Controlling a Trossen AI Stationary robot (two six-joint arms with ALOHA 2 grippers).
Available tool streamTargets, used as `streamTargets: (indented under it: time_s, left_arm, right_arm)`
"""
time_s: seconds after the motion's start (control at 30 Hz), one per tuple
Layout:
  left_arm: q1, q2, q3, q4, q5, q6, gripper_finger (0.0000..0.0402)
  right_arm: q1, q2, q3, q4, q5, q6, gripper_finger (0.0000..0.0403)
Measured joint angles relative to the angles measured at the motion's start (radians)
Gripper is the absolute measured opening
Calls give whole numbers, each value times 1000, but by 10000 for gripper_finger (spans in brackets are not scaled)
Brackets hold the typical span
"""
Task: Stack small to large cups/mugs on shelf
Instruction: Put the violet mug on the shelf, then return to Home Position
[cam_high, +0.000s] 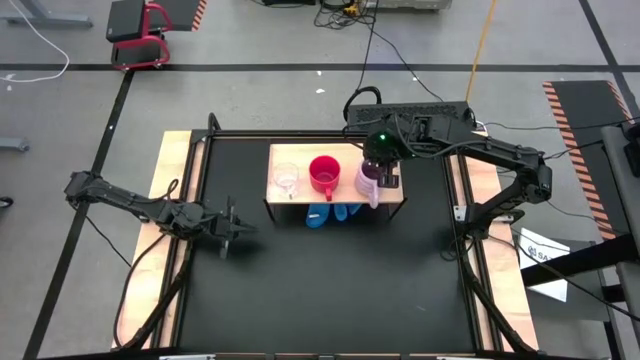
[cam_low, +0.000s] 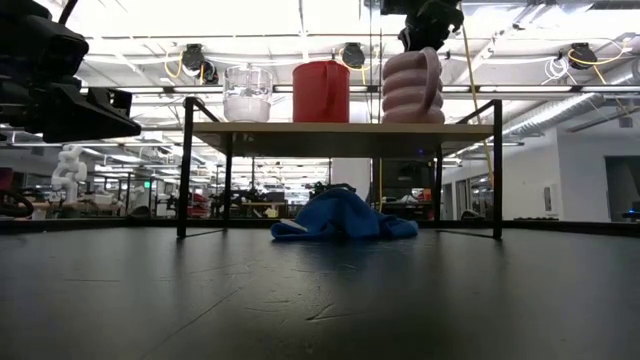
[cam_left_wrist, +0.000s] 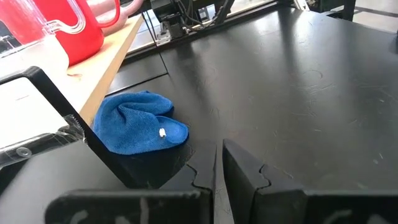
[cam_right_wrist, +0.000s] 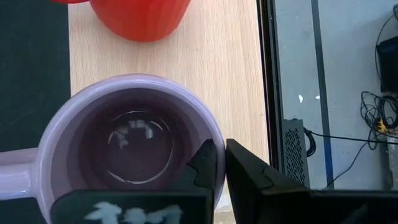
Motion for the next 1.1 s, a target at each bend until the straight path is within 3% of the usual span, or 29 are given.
streamTargets:
  time_s: [0.27,0.67,1.1]
  left_arm:
    - [0,0,0,0,0,-9,31]
    - [0,0,0,-8,0,-20,31]
    - [0,0,0,-8,50,-19,31]
  right_arm:
    - [0,0,-1,1,-2,1,16]
    - [0,2,-3,10,-11,15,68]
    - [-1,-50,-3,16,-3,14,70]
